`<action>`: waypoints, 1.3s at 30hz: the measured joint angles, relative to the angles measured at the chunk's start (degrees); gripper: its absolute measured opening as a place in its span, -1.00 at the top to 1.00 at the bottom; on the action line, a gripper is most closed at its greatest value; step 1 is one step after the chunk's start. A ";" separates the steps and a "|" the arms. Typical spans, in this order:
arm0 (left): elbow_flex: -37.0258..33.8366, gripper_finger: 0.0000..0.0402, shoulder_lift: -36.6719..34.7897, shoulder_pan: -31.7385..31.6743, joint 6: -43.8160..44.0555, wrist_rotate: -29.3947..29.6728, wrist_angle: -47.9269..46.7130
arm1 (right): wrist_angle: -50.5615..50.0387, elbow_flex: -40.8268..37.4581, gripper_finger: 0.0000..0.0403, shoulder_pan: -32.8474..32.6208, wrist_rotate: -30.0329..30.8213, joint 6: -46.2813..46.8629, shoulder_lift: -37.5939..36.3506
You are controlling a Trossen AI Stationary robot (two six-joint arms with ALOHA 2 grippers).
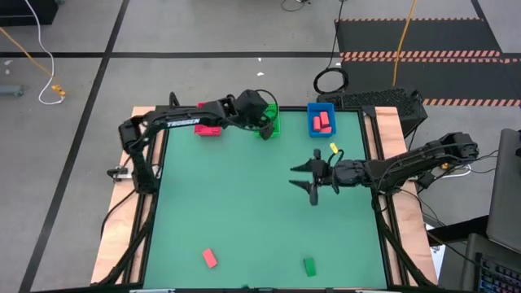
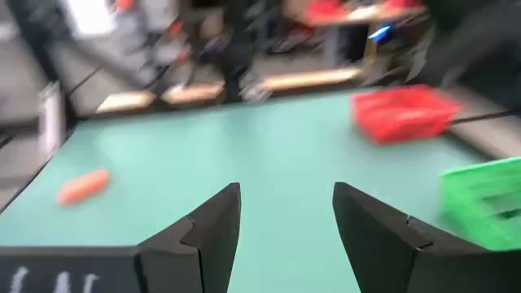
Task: Sort & place blocks by color
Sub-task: Put the orange block into the blue basket
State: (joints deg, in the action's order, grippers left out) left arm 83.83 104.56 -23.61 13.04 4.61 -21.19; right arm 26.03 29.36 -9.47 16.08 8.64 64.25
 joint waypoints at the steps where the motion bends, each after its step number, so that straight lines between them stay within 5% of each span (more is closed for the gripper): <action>1: 0.00 -0.33 -1.47 0.99 -1.16 -0.87 -0.21 | -1.47 0.00 0.05 0.00 -2.72 -0.05 0.00; 11: 0.07 -0.08 -12.66 20.00 -5.64 0.92 -8.92 | -14.00 -0.01 0.05 -1.07 -27.02 3.19 0.02; 17: 0.04 0.01 -12.61 33.30 6.03 6.70 -17.59 | -14.11 0.00 0.05 -3.38 -26.65 7.01 0.02; 23: 0.02 0.05 -11.31 44.67 25.33 8.76 -25.14 | -13.82 0.00 0.05 -3.65 -26.44 2.21 0.02; 27: 0.02 0.05 -10.62 52.74 30.64 8.51 -29.15 | -13.83 0.00 0.05 -2.90 -23.16 -2.25 0.02; 39: 0.04 0.05 -1.56 67.41 9.16 4.02 -29.62 | -14.09 0.00 0.05 -2.19 -20.38 -7.53 0.00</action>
State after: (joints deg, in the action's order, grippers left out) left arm 83.88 103.01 43.80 22.20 8.63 -50.81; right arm 11.94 29.36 -11.66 -4.29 1.11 64.25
